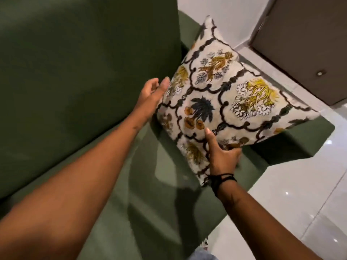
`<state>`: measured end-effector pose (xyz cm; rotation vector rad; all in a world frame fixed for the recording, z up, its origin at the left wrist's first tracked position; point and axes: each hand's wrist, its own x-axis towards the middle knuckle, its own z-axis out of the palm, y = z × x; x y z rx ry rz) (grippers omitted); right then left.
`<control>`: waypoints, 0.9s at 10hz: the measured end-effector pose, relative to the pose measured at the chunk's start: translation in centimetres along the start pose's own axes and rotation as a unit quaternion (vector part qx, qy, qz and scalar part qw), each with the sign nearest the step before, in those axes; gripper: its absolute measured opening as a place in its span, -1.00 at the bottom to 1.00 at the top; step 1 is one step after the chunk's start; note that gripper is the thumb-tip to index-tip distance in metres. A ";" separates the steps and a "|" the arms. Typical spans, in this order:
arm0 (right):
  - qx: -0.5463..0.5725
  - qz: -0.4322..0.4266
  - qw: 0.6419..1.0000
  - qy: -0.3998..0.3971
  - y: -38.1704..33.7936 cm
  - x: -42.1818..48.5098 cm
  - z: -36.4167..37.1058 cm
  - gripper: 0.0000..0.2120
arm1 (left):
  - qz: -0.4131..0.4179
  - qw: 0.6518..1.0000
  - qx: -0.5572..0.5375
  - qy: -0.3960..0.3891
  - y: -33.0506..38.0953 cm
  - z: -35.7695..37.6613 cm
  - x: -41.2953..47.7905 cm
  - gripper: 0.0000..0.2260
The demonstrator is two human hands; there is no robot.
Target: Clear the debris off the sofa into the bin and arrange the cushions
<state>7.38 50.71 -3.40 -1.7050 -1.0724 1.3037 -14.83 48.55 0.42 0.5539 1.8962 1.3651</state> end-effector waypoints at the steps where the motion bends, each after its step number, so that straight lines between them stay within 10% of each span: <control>1: 0.056 -0.021 0.998 -0.032 -0.4 2.1 0.8 -0.25 | -0.033 0.997 0.035 -0.055 0.4 2.6 6.3 -0.02; 3: 0.082 -0.030 0.989 -0.119 -1.5 2.4 -0.1 -0.47 | -0.032 0.997 -0.021 -0.065 0.6 5.0 7.2 -0.22; 4: 0.110 -0.026 0.982 -0.149 -3.0 2.5 0.3 -0.54 | 0.008 0.994 -0.066 0.083 -0.6 2.6 2.6 -0.30; 6: -0.022 -0.120 0.905 -0.407 -5.9 4.3 6.9 -0.39 | 0.044 0.883 -0.218 0.414 -6.0 -4.0 -7.4 -0.11; 9: -0.166 -0.192 0.854 -0.455 -5.9 2.3 14.1 -0.39 | -0.033 0.886 -0.129 0.444 -10.1 -5.9 -11.8 0.01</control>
